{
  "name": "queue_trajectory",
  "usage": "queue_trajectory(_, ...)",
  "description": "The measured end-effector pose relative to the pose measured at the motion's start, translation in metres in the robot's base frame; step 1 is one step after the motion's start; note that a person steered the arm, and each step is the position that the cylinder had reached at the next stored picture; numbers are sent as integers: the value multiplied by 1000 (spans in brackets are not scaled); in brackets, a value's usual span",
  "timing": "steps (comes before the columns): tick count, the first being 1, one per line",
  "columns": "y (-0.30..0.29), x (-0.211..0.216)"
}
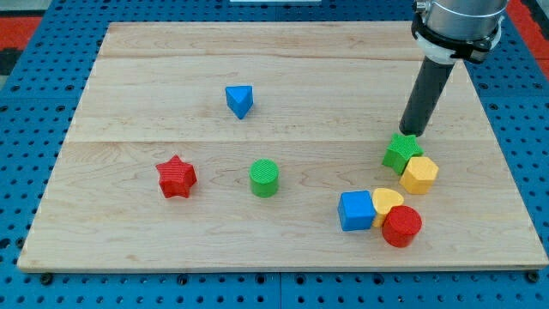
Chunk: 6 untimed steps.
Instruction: Put the green star at the top right of the cube
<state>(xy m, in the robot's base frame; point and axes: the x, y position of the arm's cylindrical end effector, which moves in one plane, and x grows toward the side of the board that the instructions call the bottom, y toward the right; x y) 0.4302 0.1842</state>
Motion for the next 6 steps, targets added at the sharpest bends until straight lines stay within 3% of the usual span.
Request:
queue_trajectory(2,1,13)
queue_trajectory(4,-44,63)
queue_trajectory(6,-4,62)
